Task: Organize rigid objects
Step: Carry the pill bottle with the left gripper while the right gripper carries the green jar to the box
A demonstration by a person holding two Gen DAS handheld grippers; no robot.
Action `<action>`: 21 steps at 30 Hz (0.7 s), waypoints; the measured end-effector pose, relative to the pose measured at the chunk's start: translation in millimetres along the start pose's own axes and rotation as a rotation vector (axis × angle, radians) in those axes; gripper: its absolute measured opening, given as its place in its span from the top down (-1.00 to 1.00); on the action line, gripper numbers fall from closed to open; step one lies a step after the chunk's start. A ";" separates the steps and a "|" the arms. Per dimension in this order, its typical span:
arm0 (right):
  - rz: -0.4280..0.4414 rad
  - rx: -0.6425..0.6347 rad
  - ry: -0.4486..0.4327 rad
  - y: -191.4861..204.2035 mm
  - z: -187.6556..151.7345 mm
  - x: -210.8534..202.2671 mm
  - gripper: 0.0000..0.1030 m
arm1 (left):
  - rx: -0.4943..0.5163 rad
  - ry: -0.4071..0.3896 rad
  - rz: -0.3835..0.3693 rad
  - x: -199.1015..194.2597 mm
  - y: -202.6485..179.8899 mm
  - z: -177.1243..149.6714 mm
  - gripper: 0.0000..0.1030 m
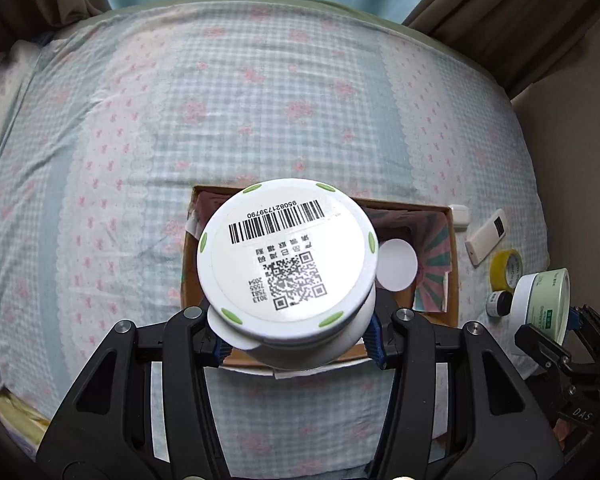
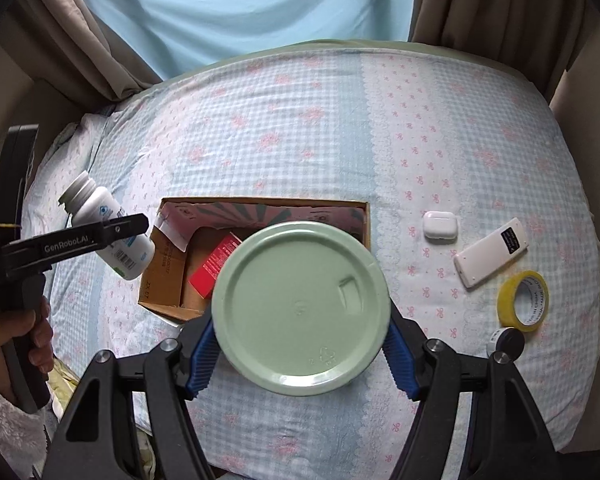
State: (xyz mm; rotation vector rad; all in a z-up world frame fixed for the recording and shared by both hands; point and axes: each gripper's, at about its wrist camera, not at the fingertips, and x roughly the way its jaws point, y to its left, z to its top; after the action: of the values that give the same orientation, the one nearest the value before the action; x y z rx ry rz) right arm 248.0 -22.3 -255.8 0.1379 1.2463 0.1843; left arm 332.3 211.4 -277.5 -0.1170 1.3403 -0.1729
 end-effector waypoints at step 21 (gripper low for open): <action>0.023 -0.270 0.162 69.1 -1.1 172.5 -0.34 | 0.149 0.051 0.050 117.4 23.6 24.4 -0.33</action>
State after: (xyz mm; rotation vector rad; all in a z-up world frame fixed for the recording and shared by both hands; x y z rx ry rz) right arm 295.5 82.1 -402.0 -0.0982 1.3679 0.3879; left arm 383.1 211.7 -388.6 0.0471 1.3746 -0.2339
